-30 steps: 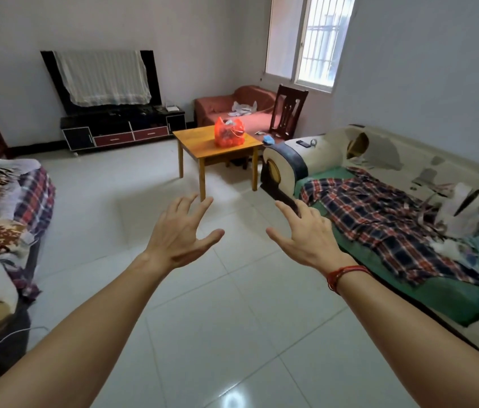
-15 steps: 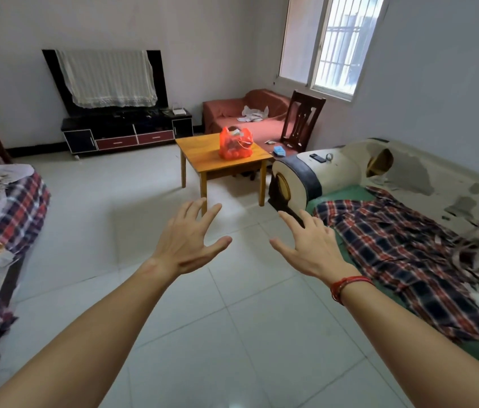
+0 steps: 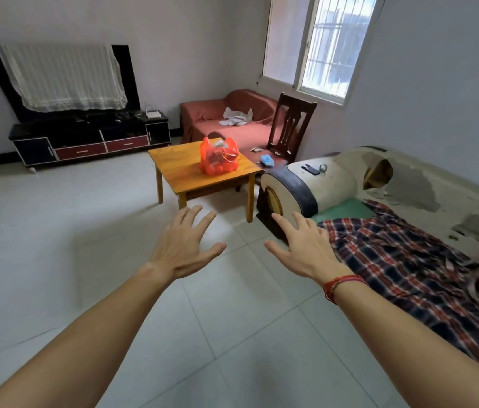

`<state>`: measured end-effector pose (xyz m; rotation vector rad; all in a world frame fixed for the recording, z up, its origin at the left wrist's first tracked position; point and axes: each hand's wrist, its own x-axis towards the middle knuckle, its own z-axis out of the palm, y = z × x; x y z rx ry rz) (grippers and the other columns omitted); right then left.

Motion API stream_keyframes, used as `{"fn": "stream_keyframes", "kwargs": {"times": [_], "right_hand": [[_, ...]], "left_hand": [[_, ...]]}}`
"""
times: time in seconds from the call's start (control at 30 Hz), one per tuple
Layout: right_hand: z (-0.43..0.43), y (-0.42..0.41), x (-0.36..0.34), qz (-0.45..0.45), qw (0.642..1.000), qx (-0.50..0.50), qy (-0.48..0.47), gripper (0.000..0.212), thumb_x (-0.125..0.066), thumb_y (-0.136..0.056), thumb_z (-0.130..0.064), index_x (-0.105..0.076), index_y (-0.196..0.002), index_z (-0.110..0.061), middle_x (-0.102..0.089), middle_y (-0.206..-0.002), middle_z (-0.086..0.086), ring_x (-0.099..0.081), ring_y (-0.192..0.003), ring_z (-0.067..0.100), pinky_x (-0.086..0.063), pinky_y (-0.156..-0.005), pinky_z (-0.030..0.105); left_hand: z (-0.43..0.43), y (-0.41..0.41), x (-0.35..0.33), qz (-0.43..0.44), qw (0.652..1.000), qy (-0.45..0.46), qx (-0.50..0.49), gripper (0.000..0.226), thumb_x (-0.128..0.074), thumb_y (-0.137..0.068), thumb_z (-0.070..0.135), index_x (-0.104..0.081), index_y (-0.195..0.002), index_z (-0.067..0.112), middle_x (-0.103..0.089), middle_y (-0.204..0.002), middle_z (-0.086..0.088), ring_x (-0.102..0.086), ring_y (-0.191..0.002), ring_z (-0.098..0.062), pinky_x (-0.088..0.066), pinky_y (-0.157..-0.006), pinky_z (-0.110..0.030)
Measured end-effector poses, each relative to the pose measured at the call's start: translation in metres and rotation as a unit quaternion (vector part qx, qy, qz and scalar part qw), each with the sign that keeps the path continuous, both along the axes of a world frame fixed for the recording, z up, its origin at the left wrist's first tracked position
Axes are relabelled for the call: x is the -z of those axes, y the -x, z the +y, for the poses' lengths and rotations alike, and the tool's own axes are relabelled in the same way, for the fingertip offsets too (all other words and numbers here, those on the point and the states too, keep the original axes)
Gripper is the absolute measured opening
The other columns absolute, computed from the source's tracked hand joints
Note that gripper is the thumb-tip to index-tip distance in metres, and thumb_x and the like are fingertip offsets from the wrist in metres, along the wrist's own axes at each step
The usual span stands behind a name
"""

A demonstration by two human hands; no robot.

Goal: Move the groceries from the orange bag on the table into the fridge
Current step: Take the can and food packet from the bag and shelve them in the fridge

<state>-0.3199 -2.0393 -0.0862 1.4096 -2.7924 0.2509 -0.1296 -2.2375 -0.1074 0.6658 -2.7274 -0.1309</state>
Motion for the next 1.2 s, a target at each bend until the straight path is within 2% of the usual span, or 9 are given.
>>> {"fn": "stream_keyframes", "kwargs": {"times": [0.33,0.53,0.8,1.2], "right_hand": [[-0.109,0.112,0.017,-0.011,1.0,-0.006,-0.024,0.069,-0.037,-0.096,-0.07,-0.021,-0.156,-0.039,-0.026,-0.161,0.011,-0.027,-0.146,0.034,-0.025,-0.119,0.056],[-0.183,0.208,0.031,-0.005,1.0,-0.021,-0.019,0.067,-0.039,-0.094,-0.07,-0.028,-0.153,-0.039,-0.033,-0.156,0.01,-0.031,-0.142,0.034,-0.027,-0.115,0.054],[-0.286,0.337,0.031,-0.031,0.999,-0.031,-0.032,0.07,-0.039,-0.094,-0.069,-0.024,-0.156,-0.039,-0.027,-0.161,0.009,-0.027,-0.146,0.034,-0.024,-0.117,0.055],[-0.417,0.455,0.051,-0.035,0.996,-0.066,-0.048,0.071,-0.041,-0.094,-0.069,-0.023,-0.156,-0.039,-0.026,-0.162,0.008,-0.031,-0.144,0.033,-0.026,-0.115,0.054]], "left_hand": [[-0.107,0.116,0.021,-0.009,1.0,-0.027,-0.01,0.083,-0.03,-0.084,0.078,-0.032,-0.151,0.029,-0.032,-0.156,-0.008,-0.027,-0.143,-0.028,-0.031,-0.113,-0.047],[-0.17,0.2,0.03,-0.008,0.998,-0.05,-0.029,0.082,-0.032,-0.083,0.077,-0.033,-0.15,0.03,-0.031,-0.156,-0.005,-0.025,-0.144,-0.025,-0.031,-0.113,-0.045],[-0.261,0.325,0.023,-0.033,0.996,-0.041,-0.066,0.085,-0.025,-0.081,0.077,-0.033,-0.151,0.03,-0.034,-0.152,-0.005,-0.03,-0.139,-0.022,-0.034,-0.109,-0.04],[-0.384,0.434,0.034,-0.043,0.993,-0.061,-0.089,0.09,-0.021,-0.077,0.081,-0.029,-0.152,0.032,-0.027,-0.159,-0.004,-0.022,-0.145,-0.024,-0.029,-0.115,-0.044]]}}
